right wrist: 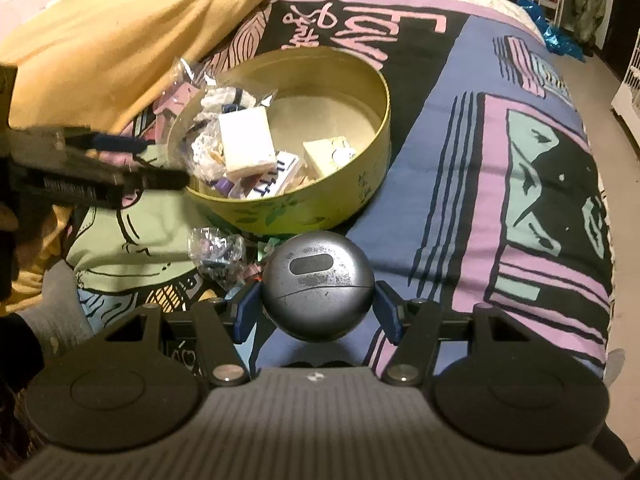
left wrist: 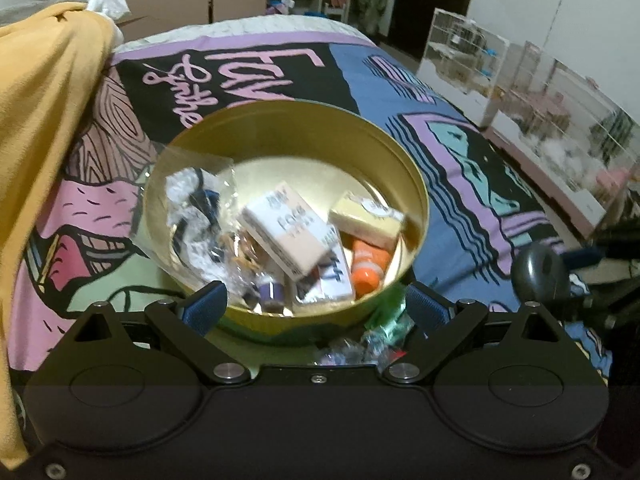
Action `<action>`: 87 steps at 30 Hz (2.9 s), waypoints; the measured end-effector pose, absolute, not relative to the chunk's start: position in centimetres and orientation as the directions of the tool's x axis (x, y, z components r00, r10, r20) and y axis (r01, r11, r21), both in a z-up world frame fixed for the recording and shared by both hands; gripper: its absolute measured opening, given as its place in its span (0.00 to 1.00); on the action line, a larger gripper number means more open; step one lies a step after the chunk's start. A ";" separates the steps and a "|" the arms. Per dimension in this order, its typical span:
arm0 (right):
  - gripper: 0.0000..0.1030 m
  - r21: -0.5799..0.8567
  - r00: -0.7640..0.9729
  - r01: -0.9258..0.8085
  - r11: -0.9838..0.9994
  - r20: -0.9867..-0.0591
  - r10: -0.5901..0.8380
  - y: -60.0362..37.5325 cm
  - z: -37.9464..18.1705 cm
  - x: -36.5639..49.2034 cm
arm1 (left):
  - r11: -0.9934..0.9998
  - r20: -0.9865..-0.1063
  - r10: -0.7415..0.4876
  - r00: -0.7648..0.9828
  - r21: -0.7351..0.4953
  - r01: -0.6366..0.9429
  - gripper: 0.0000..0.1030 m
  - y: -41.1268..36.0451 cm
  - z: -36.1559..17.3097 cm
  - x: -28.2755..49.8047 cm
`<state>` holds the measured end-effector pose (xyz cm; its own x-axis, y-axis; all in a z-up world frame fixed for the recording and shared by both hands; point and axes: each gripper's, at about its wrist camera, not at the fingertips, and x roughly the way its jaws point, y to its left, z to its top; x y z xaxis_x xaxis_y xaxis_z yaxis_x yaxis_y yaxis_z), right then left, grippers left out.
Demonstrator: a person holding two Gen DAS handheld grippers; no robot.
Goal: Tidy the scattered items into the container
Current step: 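Carry the silver case over the tin with the right tool while the left tool nears the lighter bag, then lower the silver case into the tin and open the right tool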
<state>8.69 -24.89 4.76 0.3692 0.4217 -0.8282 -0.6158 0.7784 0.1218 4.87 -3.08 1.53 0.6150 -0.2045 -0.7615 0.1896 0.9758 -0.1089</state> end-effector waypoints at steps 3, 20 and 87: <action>0.61 0.123 0.387 -0.610 0.783 -0.816 0.429 -24.9 5.6 8.8 | 0.974 -0.769 -0.215 0.602 -0.119 0.195 0.92 -3.1 1.0 4.6; 0.61 0.112 0.445 -0.639 0.761 -0.754 0.484 -24.0 9.9 8.2 | 0.968 -0.803 -0.251 0.541 -0.192 0.163 0.92 -2.5 -1.0 4.1; 0.61 0.167 0.438 -0.659 0.733 -0.707 0.555 -21.4 10.5 12.6 | 0.957 -0.859 -0.283 0.427 -0.223 0.185 0.90 -4.6 -4.7 5.7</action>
<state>12.57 -21.37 10.47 0.4379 0.5554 -0.7070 -0.6594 0.7329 0.1673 5.71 -4.61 -4.68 0.4271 -0.2831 -0.8588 0.1854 0.9570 -0.2233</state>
